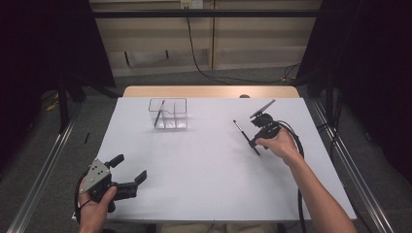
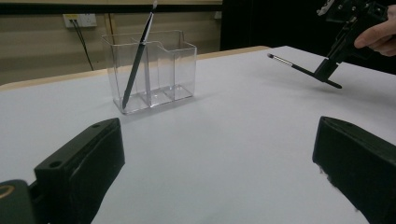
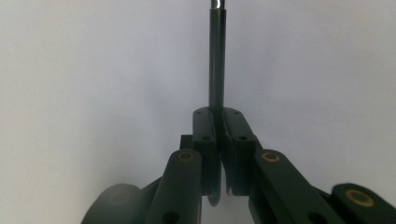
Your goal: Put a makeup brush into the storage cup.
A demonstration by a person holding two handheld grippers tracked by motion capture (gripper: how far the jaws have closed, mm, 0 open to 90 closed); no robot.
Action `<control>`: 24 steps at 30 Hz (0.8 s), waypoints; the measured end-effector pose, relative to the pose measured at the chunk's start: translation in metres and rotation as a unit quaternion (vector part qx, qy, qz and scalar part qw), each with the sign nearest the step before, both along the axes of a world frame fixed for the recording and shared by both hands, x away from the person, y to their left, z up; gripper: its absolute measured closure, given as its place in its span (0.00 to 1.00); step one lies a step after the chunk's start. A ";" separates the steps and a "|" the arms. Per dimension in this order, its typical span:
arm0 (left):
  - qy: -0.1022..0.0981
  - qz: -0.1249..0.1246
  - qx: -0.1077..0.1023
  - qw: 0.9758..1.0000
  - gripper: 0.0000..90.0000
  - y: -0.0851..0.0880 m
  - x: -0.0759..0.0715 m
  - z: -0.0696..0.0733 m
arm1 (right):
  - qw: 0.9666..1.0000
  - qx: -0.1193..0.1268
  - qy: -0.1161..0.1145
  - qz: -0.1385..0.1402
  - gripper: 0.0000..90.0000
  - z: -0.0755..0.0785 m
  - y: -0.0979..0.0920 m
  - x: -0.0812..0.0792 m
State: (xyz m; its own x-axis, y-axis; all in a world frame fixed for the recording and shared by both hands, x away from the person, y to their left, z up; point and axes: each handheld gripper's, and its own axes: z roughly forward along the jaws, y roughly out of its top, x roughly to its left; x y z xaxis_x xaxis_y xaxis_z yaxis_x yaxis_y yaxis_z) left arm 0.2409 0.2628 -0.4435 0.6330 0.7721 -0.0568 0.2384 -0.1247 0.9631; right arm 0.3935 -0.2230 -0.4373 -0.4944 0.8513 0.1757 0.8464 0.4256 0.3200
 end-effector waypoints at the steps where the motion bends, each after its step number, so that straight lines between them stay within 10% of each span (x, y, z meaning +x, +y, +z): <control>1: 0.000 -0.001 0.003 1.000 0.02 0.000 0.000 0.000 | 1.000 0.003 -0.003 0.000 0.95 -0.001 -0.001 -0.001; 15: 0.002 -0.004 0.000 1.000 0.02 -0.001 0.000 0.000 | 0.995 0.068 -0.070 -0.002 0.95 0.000 -0.013 -0.020; 24: 0.004 -0.005 -0.001 1.000 0.02 -0.001 0.000 0.000 | 0.984 0.117 -0.133 0.003 0.95 0.002 -0.019 -0.031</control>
State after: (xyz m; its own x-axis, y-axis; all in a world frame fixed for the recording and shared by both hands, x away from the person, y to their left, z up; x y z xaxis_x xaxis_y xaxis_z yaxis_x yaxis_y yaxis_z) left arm 0.2412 0.2622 -0.4433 0.6396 0.7661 -0.0636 0.2453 -0.1251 0.9613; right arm 0.3628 -0.2422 -0.4357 -0.5538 0.7999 0.2313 0.7175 0.3175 0.6199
